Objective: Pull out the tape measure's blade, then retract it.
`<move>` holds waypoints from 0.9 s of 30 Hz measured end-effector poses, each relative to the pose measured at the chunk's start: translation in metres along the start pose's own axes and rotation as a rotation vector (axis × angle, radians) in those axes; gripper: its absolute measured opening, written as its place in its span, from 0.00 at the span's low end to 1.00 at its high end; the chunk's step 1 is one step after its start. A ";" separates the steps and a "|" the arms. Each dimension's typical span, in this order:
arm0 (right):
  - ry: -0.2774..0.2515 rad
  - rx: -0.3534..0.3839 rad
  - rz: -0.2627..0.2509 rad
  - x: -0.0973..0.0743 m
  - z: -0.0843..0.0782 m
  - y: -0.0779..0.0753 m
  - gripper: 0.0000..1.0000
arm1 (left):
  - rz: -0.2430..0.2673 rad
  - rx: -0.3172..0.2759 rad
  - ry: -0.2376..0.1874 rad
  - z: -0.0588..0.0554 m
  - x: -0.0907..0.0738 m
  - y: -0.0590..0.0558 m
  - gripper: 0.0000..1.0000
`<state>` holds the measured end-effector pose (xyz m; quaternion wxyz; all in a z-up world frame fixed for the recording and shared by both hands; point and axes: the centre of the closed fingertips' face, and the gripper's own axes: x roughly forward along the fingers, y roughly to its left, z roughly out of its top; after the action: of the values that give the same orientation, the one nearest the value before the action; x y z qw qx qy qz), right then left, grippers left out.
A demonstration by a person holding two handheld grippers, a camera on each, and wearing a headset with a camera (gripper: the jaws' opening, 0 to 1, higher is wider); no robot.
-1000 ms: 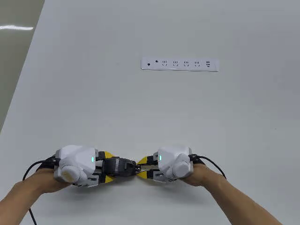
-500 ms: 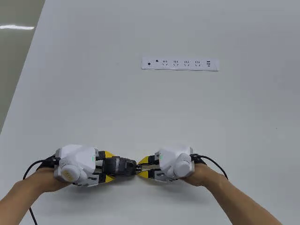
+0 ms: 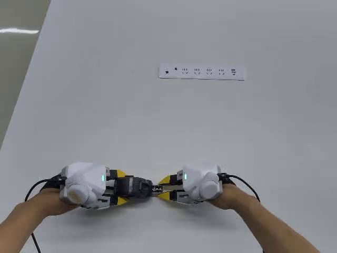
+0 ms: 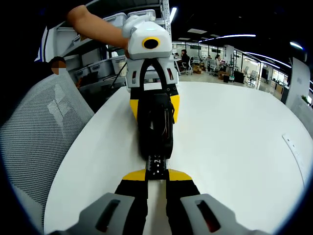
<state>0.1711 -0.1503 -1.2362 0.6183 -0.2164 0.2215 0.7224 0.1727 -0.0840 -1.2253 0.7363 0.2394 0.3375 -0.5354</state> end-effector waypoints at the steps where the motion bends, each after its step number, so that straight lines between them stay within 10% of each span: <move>1: 0.000 0.000 0.000 0.000 0.000 0.000 0.11 | 0.000 0.000 0.000 0.000 0.000 0.000 0.29; 27: 0.002 0.006 0.002 -0.015 -0.008 0.001 0.11 | 0.001 -0.002 0.002 0.000 0.000 0.000 0.29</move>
<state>0.1729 -0.1670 -1.2340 0.6182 -0.2150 0.2245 0.7220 0.1731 -0.0838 -1.2256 0.7366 0.2394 0.3388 -0.5342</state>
